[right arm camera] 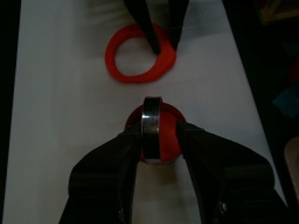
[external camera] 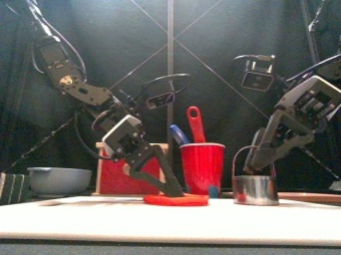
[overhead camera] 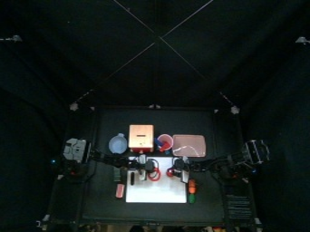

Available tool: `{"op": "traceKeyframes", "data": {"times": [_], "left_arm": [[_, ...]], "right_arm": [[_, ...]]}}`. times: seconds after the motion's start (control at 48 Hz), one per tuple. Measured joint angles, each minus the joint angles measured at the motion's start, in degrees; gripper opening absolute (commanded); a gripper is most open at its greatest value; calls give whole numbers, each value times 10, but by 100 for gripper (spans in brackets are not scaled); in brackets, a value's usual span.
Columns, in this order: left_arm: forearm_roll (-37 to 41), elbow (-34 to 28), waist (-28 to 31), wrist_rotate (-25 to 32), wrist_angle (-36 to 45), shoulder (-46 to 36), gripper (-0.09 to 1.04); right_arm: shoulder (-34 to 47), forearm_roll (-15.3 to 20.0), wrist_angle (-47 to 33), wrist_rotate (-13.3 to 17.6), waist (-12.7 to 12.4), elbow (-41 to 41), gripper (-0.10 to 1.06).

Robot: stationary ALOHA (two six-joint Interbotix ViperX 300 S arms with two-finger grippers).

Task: Get the cutter from the drawer then cut the dough then place the extra dough in the bowl
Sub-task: Place the extra dough in the bowl

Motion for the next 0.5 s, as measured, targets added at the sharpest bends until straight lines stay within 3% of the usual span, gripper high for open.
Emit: {"op": "traceKeyframes", "data": {"times": [0.188,0.5], "left_arm": [[10,95,2,3,-2,-149,63],[10,254,61,1,-15,-398,63]], "right_arm": [[0,0,0,0,-2,-4,76],[11,3,8,0,-3,-17,76]]}}
